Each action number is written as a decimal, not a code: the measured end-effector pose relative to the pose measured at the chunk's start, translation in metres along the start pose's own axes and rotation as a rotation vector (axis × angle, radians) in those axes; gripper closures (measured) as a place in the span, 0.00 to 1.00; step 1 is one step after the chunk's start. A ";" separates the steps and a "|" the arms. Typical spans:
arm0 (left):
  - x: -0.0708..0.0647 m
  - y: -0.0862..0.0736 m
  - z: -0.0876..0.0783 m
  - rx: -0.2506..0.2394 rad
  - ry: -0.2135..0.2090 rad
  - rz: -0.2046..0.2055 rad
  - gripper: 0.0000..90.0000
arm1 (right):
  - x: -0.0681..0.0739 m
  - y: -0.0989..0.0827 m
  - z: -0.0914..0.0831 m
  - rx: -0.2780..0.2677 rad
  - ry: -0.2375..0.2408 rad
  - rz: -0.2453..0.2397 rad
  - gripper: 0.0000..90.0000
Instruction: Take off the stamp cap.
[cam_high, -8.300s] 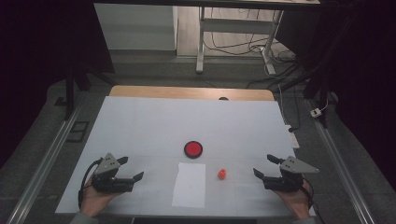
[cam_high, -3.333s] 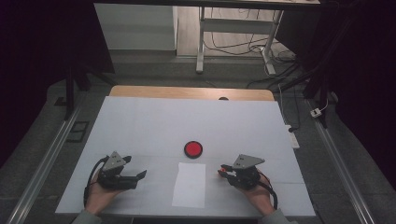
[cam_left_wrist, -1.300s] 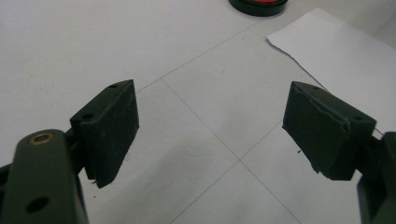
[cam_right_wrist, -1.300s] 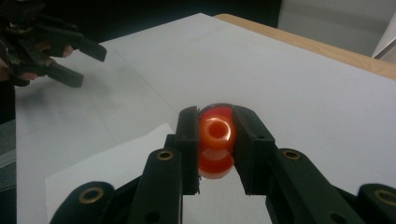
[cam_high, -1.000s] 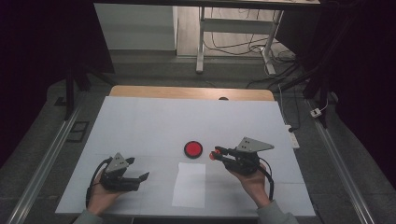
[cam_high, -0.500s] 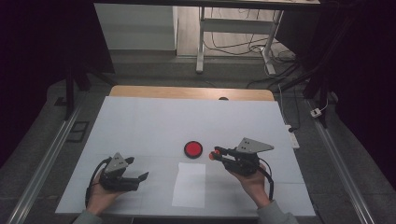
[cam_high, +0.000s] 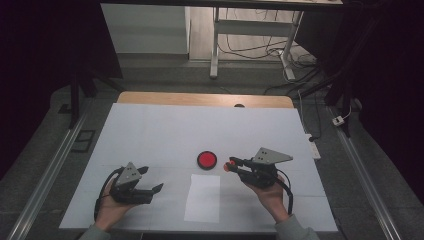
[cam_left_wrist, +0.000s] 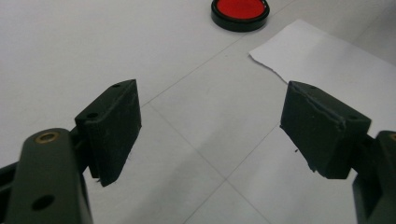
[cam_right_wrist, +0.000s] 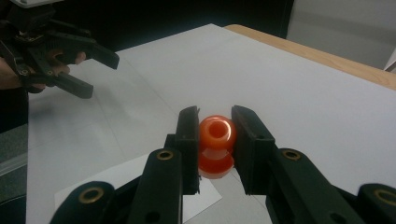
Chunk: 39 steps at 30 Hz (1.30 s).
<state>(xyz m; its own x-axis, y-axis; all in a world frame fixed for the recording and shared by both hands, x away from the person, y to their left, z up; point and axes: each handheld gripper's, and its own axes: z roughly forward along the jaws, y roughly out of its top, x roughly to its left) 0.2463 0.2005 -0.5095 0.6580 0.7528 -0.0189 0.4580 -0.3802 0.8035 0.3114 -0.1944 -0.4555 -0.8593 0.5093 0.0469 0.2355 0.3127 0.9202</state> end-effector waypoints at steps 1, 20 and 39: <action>-0.001 0.001 0.001 -0.002 -0.004 0.000 0.23 | 0.000 0.000 0.000 0.000 0.000 0.000 0.80; -0.015 0.032 0.013 -0.011 -0.061 0.044 0.23 | -0.001 0.000 0.002 0.000 0.000 0.004 0.80; -0.029 0.056 0.032 -0.011 -0.101 0.084 0.23 | 0.000 0.000 0.005 -0.005 0.008 0.008 0.80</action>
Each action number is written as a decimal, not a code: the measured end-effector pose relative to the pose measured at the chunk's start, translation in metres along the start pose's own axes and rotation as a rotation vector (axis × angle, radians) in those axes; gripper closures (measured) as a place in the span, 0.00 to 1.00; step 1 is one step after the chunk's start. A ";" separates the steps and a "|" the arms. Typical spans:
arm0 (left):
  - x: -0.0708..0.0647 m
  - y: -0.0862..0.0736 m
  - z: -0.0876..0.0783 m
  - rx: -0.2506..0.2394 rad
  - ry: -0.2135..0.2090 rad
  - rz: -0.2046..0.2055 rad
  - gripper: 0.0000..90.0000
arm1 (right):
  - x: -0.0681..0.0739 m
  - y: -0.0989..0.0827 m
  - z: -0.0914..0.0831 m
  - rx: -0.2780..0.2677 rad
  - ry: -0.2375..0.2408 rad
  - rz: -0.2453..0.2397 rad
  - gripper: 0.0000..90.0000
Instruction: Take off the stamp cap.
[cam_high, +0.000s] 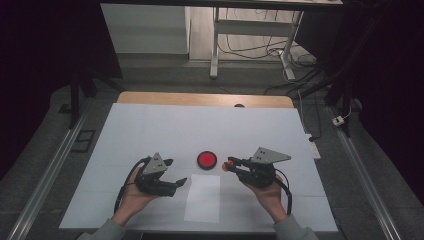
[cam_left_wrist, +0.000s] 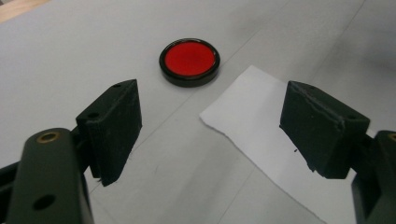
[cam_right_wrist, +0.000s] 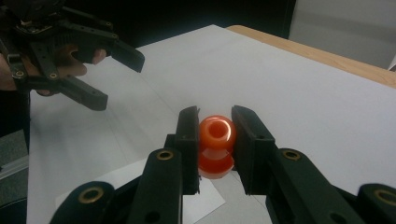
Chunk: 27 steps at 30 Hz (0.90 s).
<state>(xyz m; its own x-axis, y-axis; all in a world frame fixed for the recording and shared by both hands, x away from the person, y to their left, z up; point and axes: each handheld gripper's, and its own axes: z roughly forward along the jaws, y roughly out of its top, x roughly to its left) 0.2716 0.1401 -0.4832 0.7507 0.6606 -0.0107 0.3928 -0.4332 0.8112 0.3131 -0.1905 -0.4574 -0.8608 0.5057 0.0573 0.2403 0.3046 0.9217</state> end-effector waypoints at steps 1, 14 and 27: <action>-0.001 0.002 0.001 0.002 -0.004 0.006 0.23 | 0.000 0.000 0.000 -0.001 0.001 0.001 0.80; -0.013 0.017 0.021 0.015 -0.041 0.045 0.24 | 0.001 0.001 0.002 -0.002 0.001 -0.002 0.80; -0.022 0.030 0.036 0.024 -0.065 0.073 0.24 | 0.002 0.000 0.003 -0.002 0.000 -0.004 0.80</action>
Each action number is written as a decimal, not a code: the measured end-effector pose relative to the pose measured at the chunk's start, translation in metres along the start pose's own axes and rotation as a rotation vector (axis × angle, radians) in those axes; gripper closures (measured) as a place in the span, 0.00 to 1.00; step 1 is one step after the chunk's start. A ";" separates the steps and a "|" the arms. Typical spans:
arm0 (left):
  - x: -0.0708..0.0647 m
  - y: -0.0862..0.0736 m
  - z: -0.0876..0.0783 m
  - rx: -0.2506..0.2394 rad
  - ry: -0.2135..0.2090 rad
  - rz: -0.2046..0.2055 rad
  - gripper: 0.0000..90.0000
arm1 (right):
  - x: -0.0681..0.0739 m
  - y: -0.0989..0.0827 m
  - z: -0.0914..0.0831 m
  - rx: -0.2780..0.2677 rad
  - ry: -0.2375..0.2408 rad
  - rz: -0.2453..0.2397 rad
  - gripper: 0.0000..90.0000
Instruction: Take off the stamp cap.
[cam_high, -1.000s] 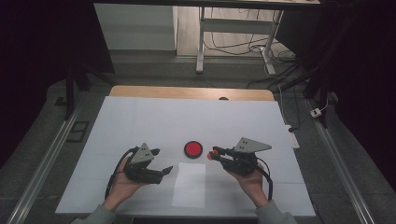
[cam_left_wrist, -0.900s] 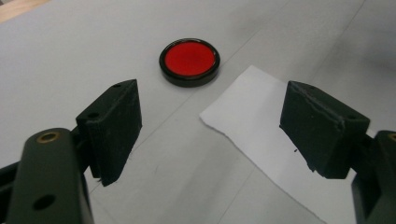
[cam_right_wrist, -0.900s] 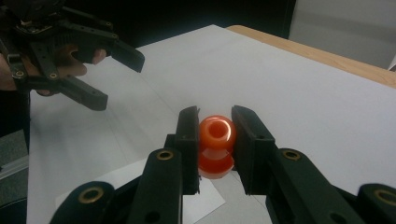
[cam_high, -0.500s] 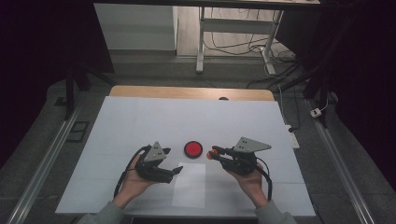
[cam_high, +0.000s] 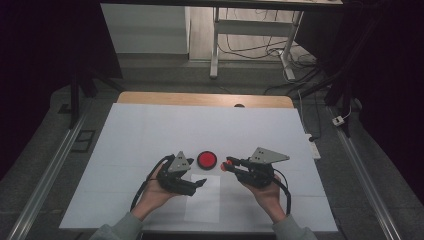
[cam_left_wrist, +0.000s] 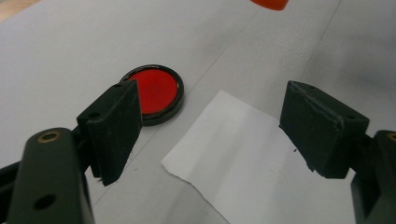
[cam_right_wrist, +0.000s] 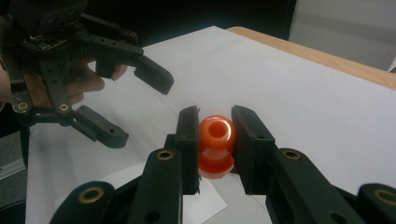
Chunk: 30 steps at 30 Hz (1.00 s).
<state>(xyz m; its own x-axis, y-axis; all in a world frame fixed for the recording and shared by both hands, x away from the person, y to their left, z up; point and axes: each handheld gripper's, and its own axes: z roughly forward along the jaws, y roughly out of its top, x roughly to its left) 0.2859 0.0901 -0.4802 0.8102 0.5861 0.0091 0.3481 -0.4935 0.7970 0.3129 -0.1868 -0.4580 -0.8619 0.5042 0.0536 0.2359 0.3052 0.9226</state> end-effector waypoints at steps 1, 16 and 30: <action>-0.001 0.000 0.001 0.002 -0.003 0.003 0.24 | 0.000 0.000 0.000 0.000 0.000 0.000 0.80; -0.010 0.008 0.018 0.015 -0.033 0.017 0.24 | 0.003 -0.001 0.005 0.011 0.015 -0.003 0.80; -0.013 0.012 0.029 0.021 -0.036 0.019 0.27 | 0.005 -0.003 0.010 0.021 0.036 0.012 0.80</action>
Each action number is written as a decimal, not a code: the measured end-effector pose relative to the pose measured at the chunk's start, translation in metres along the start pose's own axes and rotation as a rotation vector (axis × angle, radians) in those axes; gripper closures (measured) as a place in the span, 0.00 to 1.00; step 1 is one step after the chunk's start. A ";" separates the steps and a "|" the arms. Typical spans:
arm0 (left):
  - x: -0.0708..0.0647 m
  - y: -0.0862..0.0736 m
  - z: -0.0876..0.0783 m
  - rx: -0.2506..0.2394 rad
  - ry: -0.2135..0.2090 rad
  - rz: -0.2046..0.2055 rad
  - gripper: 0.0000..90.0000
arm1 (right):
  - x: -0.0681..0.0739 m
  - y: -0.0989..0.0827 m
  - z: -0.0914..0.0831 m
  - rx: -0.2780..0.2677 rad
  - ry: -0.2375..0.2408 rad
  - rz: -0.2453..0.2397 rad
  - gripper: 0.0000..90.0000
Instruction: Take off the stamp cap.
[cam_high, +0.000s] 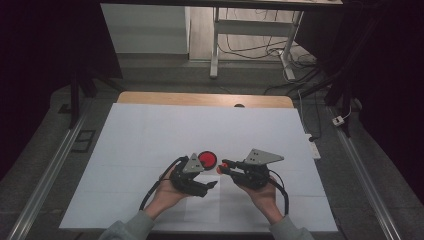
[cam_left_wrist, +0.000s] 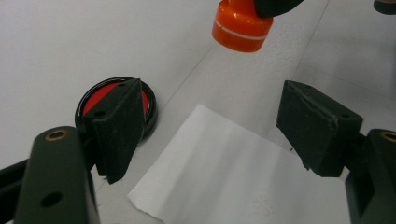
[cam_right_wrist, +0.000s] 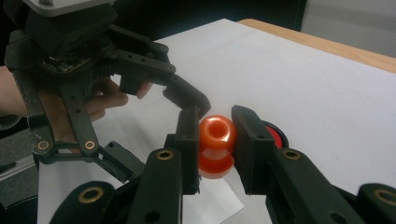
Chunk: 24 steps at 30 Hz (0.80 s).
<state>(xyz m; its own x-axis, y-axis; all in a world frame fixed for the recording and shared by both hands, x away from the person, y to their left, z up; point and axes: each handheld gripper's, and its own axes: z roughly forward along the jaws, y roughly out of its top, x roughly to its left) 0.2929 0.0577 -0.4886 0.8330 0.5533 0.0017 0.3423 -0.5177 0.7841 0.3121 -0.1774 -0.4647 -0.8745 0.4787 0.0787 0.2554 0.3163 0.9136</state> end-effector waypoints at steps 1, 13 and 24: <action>0.000 0.000 0.001 0.000 -0.001 0.001 0.27 | 0.000 0.000 0.001 -0.001 0.000 0.003 0.80; -0.004 0.004 0.008 -0.020 0.028 0.011 0.31 | 0.001 -0.002 0.003 0.007 0.006 0.000 0.80; -0.008 0.006 0.011 -0.058 0.030 0.043 0.37 | 0.001 -0.003 0.003 0.011 0.007 0.004 0.80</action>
<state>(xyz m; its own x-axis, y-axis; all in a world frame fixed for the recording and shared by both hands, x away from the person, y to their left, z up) 0.2931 0.0430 -0.4901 0.8324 0.5515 0.0541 0.2804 -0.5033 0.8174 0.3121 -0.1750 -0.4684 -0.8765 0.4738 0.0853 0.2633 0.3235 0.9088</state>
